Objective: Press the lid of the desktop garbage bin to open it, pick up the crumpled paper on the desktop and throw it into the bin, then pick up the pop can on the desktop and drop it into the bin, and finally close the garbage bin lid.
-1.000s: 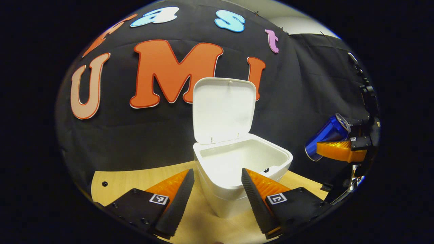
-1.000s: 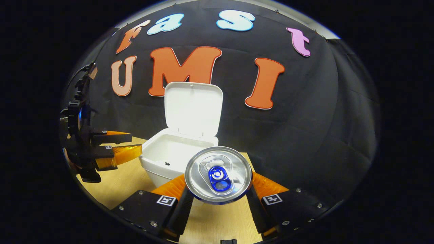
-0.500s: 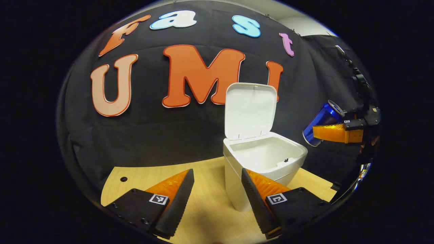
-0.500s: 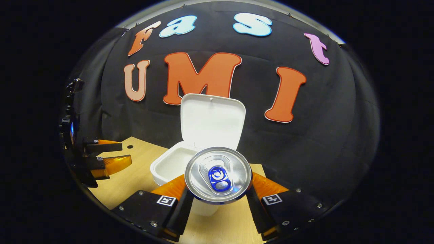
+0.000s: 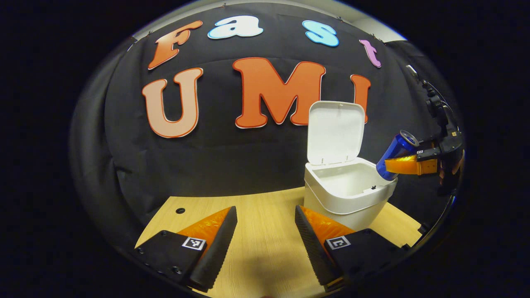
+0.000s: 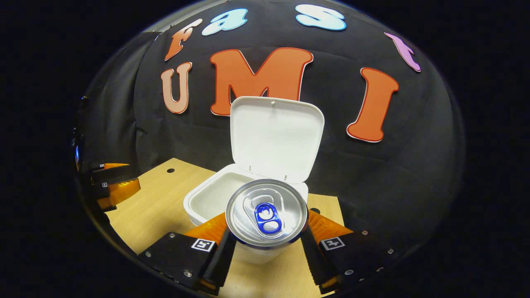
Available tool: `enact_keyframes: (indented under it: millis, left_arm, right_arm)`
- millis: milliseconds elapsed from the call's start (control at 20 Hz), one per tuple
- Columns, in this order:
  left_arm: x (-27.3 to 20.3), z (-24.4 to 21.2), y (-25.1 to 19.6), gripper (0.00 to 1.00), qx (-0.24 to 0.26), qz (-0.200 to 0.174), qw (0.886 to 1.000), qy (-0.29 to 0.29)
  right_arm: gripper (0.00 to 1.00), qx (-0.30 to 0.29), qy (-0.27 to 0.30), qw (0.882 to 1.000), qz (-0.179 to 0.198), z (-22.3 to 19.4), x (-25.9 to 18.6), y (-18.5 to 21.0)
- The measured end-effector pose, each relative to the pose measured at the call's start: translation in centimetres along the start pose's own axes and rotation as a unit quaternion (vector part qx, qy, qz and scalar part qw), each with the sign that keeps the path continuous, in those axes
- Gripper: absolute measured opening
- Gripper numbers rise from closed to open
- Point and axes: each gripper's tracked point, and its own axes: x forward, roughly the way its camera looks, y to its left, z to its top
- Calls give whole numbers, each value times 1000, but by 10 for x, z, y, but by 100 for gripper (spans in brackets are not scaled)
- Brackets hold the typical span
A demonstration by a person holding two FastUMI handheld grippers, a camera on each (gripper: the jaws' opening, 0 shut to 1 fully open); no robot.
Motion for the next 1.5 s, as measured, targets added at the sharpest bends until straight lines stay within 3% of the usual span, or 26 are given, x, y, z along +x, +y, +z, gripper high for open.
enact_keyframes:
  millis: [150, 350, 600, 900, 1150, 1500]
  left_arm:
    - [-5, -7, 9, 90, -11, 18, 1000, 11]
    - [-4, -5, 13, 90, -3, 20, 1000, 11]
    - [7, 0, 27, 90, -2, 15, 1000, 3]
    - [12, 3, 41, 90, 9, 8, 1000, -8]
    - [8, -9, 51, 90, -18, 4, 1000, 2]
    - [7, -11, 78, 90, -27, 28, 999, -2]
  right_arm:
    - [75, -5, 17, 1000, 12, -9, 8, 3]
    - [81, -1, 25, 1000, 6, -13, 16, 0]
    - [84, -6, 3, 1000, -7, 10, 19, -2]
    - [86, -11, -39, 998, -37, 67, 27, -15]
    - [86, -18, -77, 996, -40, 123, 31, -14]
    - [86, -40, -134, 988, -73, 206, 50, -31]
